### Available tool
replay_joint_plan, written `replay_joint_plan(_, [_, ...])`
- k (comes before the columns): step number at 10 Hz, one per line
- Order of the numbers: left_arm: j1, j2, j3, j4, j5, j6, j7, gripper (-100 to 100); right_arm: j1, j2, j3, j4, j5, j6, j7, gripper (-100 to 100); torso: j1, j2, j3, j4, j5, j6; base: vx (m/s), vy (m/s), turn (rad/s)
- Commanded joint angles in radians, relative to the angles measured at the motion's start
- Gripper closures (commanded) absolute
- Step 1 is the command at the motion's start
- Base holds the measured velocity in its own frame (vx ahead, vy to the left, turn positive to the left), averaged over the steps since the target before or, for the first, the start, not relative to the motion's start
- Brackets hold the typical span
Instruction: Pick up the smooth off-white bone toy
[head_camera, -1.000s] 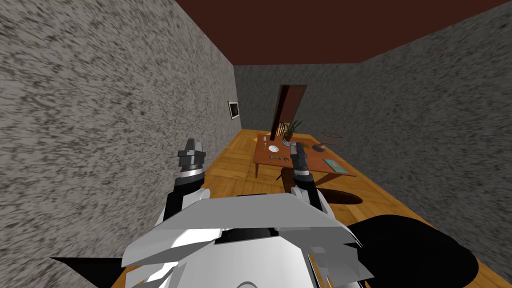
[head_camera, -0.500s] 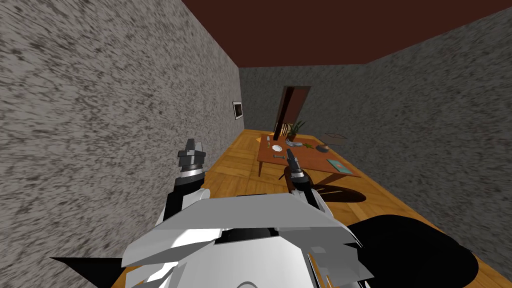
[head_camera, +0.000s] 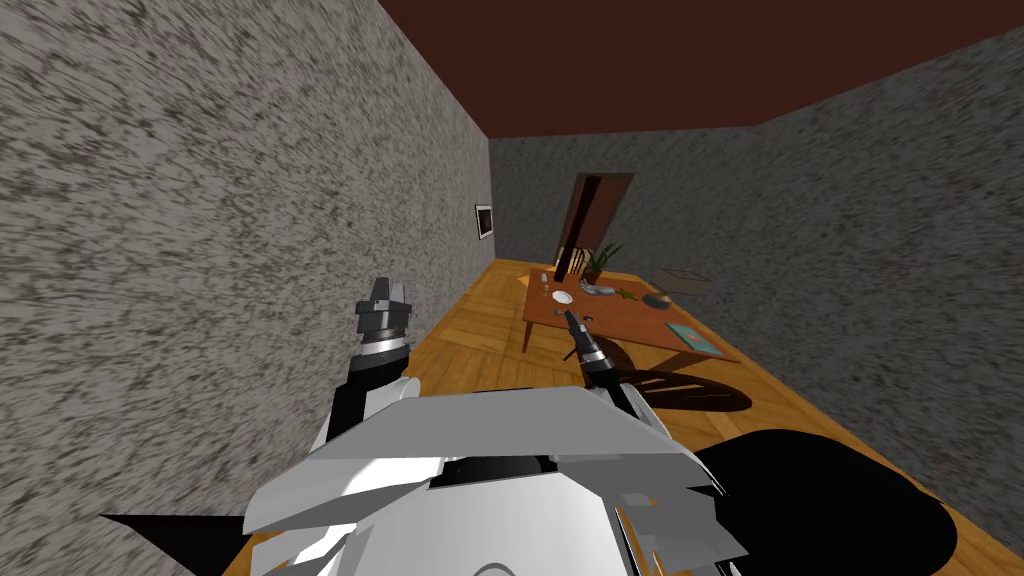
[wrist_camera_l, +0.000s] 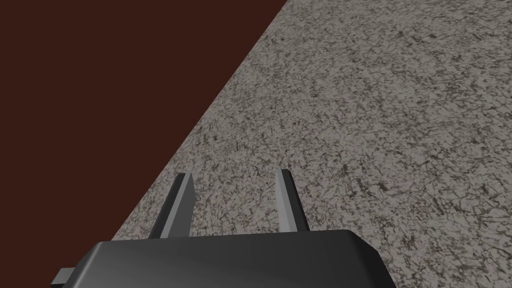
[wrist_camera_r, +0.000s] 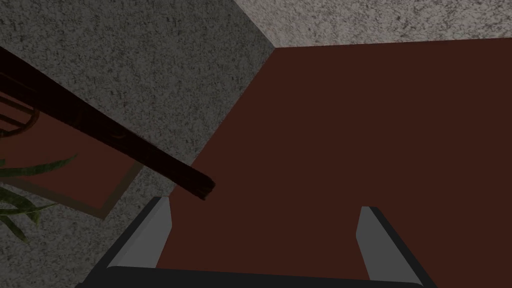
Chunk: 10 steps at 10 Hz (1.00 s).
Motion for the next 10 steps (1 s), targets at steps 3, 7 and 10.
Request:
replay_joint_plan(3, [0.0, 0.0, 0.0, 0.0, 0.0, 0.0, 0.0, 0, 0.008, -0.033, -0.001, 0.098, 0.044, 0.002, 0.05, -100, 0.0, -0.001, 0.0, 0.0, 0.0, 0.0, -0.003, 0.064, 0.07])
replay_joint_plan(7, [0.0, 0.0, 0.0, 0.0, 0.0, 0.0, 0.0, 0, 0.015, -0.085, -0.013, 0.223, 0.103, 0.002, 0.12, -100, -0.001, -0.002, -0.001, 0.0, 0.0, 0.0, 0.01, 0.057, 0.105])
replay_joint_plan(10, [0.0, 0.0, 0.0, 0.0, 0.0, 0.0, 0.0, 0, 0.02, -0.14, -0.029, 0.322, 0.166, 0.001, 0.195, -100, -0.001, -0.003, -0.002, -0.001, 0.0, 0.001, 0.037, 0.054, 0.109])
